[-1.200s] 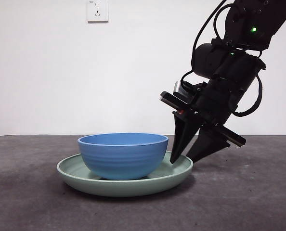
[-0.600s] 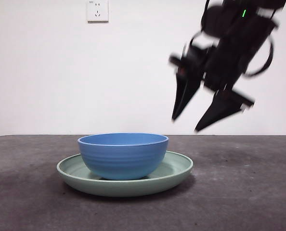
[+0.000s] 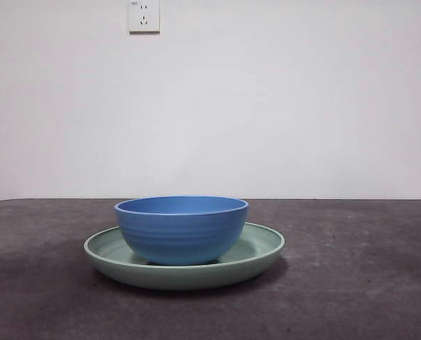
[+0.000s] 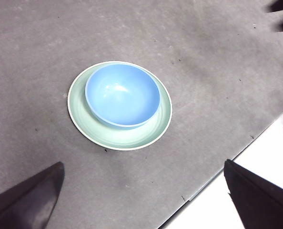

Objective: Pick up the blue bowl, put it on the green plate, put it on desk

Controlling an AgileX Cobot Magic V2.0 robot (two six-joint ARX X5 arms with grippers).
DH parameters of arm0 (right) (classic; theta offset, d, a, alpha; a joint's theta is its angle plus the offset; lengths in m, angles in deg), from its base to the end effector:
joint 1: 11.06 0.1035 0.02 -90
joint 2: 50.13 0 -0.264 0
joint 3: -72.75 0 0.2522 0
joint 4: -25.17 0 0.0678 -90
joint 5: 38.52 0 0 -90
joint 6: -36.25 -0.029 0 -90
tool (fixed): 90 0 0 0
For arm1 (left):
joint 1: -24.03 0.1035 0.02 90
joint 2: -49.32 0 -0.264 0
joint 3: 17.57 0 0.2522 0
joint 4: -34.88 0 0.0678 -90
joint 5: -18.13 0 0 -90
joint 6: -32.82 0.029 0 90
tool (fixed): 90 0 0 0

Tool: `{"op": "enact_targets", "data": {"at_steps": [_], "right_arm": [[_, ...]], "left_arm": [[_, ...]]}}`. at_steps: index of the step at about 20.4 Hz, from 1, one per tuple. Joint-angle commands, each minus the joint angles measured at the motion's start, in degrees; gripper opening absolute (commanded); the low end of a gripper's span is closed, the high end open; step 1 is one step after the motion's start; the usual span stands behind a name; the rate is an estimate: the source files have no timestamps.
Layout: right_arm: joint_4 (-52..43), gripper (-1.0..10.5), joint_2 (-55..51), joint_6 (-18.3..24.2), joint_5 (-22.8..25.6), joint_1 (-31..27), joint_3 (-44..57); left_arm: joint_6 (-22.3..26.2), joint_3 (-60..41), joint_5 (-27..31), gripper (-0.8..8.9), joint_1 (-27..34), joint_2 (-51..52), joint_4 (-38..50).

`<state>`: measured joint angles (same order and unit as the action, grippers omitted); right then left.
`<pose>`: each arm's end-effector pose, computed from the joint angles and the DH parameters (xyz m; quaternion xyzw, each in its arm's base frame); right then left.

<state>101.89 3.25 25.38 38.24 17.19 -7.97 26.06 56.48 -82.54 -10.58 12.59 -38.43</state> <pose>0.1282 0.0764 0.3583 0.0262 0.4428 0.2812 0.8510 0.0685 -0.0538 0.3577 0.0122 0.3233 -0.3477 0.8800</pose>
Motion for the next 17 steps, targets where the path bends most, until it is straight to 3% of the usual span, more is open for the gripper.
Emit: {"op": "enact_targets", "data": {"at_steps": [1, 9, 17], "right_arm": [[2.9, 6.1, -5.5, 0.7, 0.2, 0.9, -1.1], [10.7, 6.0, -19.3, 1.0, 0.2, 0.9, -1.1], [11.2, 6.0, -21.3, 0.8, 0.2, 0.9, -1.1]], "left_arm": [[0.0, 0.5, -0.3, 5.95, -0.3, -0.3, 0.4], [-0.3, 0.5, -0.3, 5.94, -0.3, -0.3, 0.4], [-0.3, 0.5, -0.3, 5.94, -0.3, -0.3, 0.9]]}}
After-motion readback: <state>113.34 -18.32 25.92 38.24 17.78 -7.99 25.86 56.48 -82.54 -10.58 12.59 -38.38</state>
